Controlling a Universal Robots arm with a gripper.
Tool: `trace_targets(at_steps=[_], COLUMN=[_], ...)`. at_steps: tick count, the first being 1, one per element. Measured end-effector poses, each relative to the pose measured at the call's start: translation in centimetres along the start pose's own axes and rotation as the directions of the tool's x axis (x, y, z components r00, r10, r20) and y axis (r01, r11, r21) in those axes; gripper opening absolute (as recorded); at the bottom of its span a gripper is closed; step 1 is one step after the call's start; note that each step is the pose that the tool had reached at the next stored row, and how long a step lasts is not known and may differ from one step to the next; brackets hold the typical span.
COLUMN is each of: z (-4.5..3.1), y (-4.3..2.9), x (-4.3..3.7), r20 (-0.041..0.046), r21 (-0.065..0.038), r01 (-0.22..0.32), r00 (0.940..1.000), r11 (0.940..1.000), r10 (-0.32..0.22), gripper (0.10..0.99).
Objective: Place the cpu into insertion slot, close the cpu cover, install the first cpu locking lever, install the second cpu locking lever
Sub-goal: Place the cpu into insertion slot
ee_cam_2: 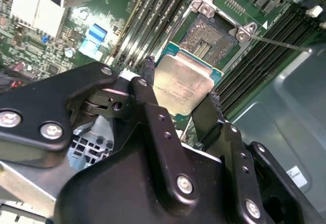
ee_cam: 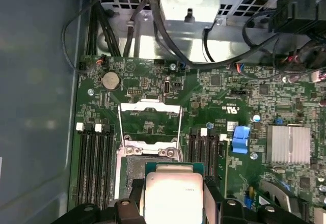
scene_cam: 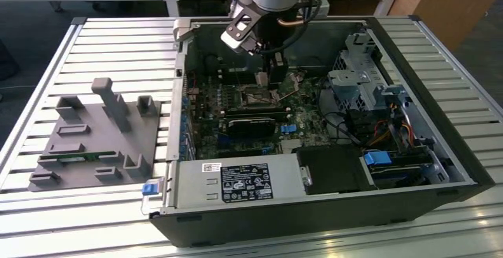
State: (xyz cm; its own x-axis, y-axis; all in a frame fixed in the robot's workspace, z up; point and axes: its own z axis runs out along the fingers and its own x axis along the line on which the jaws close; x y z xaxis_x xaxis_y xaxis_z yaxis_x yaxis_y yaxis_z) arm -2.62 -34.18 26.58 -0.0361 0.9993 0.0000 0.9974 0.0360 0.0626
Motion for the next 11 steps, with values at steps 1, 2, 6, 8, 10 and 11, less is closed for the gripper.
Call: trace_targets(at_steps=[1, 2, 6, 8, 10, 11], z=[0.19, 0.36, 0.98, 1.25, 1.5, 1.62], y=[-0.1, -0.19, -0.31, -0.34, -0.36, -0.36], x=[0.05, 0.11, 0.36, 0.52, 0.66, 0.71], r20=[-0.0004, -0.0006, -0.0007, -0.0005, -0.0008, -0.0009], r21=[-0.001, -0.001, -0.002, -0.001, -0.002, -0.002], r01=[0.004, 0.007, 0.009, 0.01, 0.009, 0.009], r00=[1.0, 1.0, 1.0, 1.0, 1.0, 1.0], r11=[1.0, 1.0, 1.0, 1.0, 1.0, 1.0], r10=[-0.004, -0.007, -0.009, -0.01, -0.009, -0.009], gripper=[0.545, 0.545, 0.545, 0.545, 0.545, 0.545])
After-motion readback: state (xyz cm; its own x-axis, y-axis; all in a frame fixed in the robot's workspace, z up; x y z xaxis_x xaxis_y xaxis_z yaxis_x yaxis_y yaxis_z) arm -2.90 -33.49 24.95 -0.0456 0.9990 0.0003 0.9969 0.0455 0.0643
